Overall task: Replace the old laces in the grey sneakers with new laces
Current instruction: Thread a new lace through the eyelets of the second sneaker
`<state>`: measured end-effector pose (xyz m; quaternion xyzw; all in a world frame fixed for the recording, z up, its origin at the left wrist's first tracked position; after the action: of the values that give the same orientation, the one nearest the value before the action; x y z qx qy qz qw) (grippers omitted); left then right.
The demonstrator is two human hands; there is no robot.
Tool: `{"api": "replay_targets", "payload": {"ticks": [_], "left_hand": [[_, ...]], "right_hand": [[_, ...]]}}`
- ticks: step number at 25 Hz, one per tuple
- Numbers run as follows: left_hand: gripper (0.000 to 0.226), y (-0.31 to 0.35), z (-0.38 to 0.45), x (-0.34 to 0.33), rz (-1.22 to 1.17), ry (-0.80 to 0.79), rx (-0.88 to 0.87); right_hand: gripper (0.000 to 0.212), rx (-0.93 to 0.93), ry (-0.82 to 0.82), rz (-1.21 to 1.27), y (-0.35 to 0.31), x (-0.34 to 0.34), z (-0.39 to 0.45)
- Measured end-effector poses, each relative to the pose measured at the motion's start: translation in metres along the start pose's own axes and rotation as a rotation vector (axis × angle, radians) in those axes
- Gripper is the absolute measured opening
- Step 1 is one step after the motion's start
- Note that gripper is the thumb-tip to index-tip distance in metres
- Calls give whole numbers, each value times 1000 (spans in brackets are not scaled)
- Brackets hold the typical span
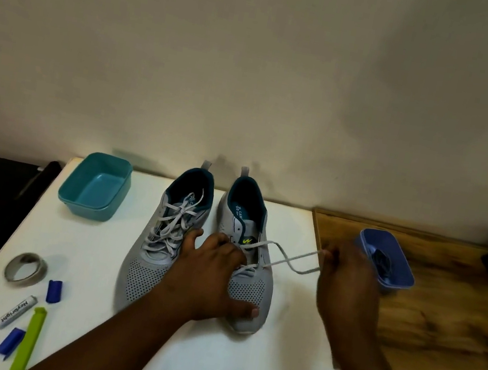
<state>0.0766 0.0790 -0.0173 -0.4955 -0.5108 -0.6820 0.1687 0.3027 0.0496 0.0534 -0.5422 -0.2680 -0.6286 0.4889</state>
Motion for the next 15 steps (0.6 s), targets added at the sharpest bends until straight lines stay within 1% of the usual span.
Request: {"api": "replay_targets", "payload": {"ticks": [1, 3, 8, 9, 10, 11, 12, 13, 14, 15], "left_hand": [[95, 0, 0, 0, 7, -2, 4], [96, 0, 0, 0, 12, 8, 5], [88, -2, -2, -1, -9, 16, 16], [83, -1, -2, -1, -29, 12, 16], [75, -2, 0, 1, -62, 13, 14], [61, -3, 1, 3, -113, 22, 11], [44, -4, 3, 6, -178, 44, 1], [28, -6, 4, 11, -243, 79, -8], [18, -9, 5, 16, -285, 112, -4], [14, -13, 5, 20, -298, 130, 8]], "right_hand": [[10, -60, 83, -6, 14, 19, 3], [9, -103, 227, -15, 26, 46, 5], [12, -206, 439, 13, 46, 95, 12], [13, -208, 443, 14, 50, 97, 13], [16, -201, 384, -26, 47, 90, 14], [19, -170, 274, -119, 37, 71, 13], [24, -96, 143, -208, 20, 45, 8], [30, 20, 14, -222, -1, 14, -2], [37, 154, -120, -172, -24, -14, -14], [44, 268, -249, -102, -44, -37, -27]]}}
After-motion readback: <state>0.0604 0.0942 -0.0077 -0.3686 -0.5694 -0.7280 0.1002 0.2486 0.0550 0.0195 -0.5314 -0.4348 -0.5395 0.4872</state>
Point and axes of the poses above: each hand's wrist, its own z-axis towards the middle knuckle, its own x-axis out of the back of the hand, y = z × x, the point moved 8 cm from there along z, towards the middle knuckle, and after that the axes turned 15 degrees about -z, right-handed, at the moved point
